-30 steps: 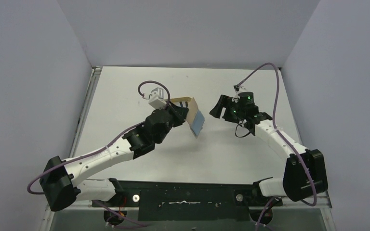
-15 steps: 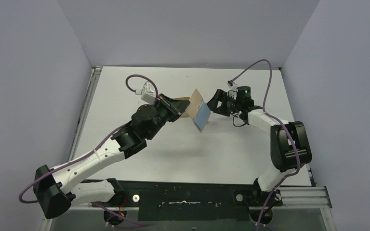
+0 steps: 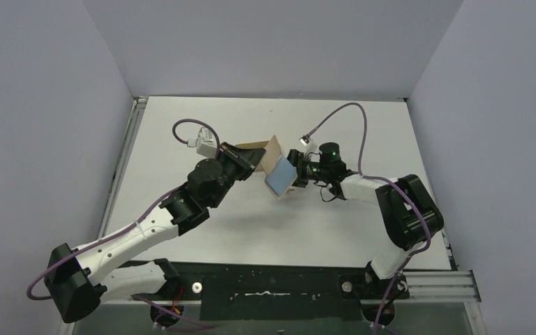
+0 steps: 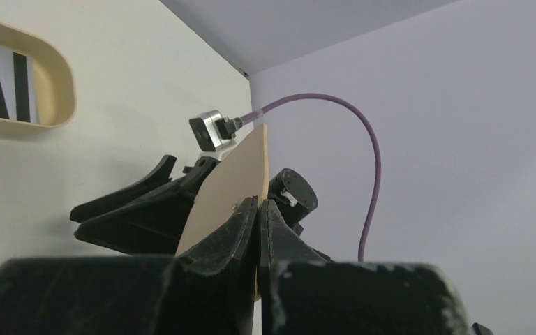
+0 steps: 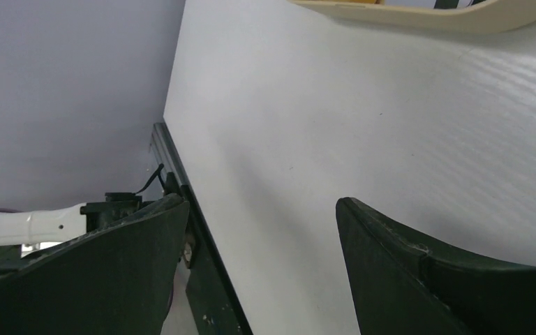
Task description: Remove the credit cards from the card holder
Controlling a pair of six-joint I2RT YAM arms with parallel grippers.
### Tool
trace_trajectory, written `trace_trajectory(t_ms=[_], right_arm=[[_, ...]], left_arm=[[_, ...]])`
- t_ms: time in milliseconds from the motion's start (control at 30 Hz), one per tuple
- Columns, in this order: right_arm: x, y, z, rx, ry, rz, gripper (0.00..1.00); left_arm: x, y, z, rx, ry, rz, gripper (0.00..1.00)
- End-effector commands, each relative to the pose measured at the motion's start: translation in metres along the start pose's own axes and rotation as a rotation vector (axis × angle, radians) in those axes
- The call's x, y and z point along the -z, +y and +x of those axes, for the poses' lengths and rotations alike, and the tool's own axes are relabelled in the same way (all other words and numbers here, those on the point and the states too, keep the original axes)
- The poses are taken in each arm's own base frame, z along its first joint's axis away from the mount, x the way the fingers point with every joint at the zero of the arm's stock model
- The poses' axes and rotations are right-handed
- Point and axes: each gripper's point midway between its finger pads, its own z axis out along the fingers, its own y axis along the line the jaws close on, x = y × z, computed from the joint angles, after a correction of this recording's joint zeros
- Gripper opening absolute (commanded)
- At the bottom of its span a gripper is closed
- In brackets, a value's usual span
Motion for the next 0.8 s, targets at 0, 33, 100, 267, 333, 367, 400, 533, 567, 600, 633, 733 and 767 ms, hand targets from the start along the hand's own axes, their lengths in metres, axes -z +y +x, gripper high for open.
trace_trajectory(t_ms=[0, 33, 100, 267, 333, 367, 400, 533, 567, 600, 633, 733, 767], right_arm=[[0.012, 0.054, -0.016, 0.062, -0.070, -0.210, 0.79], [0.013, 0.055, -0.013, 0.058, -0.062, -0.222, 0.78], [0.014, 0.057, -0.008, 0.046, -0.045, -0.242, 0.77], [0.022, 0.068, -0.005, 0.008, -0.044, -0.330, 0.75], [0.025, 0.069, -0.003, -0.022, -0.047, -0.362, 0.74], [0.026, 0.069, -0.003, -0.034, -0.052, -0.376, 0.73], [0.028, 0.069, -0.003, -0.056, -0.054, -0.390, 0.73], [0.030, 0.066, 0.000, -0.096, -0.054, -0.413, 0.71], [0.029, 0.064, 0.002, -0.102, -0.051, -0.409, 0.71], [0.029, 0.061, 0.004, -0.106, -0.048, -0.402, 0.71], [0.028, 0.058, 0.006, -0.112, -0.041, -0.391, 0.71], [0.025, 0.049, 0.012, -0.123, -0.017, -0.350, 0.70], [0.025, 0.047, 0.014, -0.120, -0.008, -0.337, 0.69]], left_arm=[[0.004, -0.016, -0.031, 0.031, -0.117, 0.058, 0.00], [0.004, -0.013, -0.033, 0.028, -0.123, 0.052, 0.00], [0.004, -0.006, -0.039, 0.019, -0.138, 0.039, 0.00], [0.007, 0.014, -0.048, -0.018, -0.163, 0.004, 0.00], [0.009, 0.022, -0.050, -0.032, -0.169, -0.011, 0.00], [0.009, 0.027, -0.050, -0.038, -0.169, -0.019, 0.00], [0.010, 0.031, -0.050, -0.043, -0.170, -0.025, 0.00], [0.011, 0.047, -0.045, -0.064, -0.163, -0.050, 0.00], [0.011, 0.050, -0.044, -0.065, -0.162, -0.052, 0.00], [0.010, 0.056, -0.042, -0.070, -0.160, -0.058, 0.00], [0.010, 0.061, -0.039, -0.073, -0.157, -0.065, 0.00], [0.009, 0.081, -0.032, -0.082, -0.150, -0.092, 0.00], [0.009, 0.088, -0.029, -0.085, -0.147, -0.103, 0.00]])
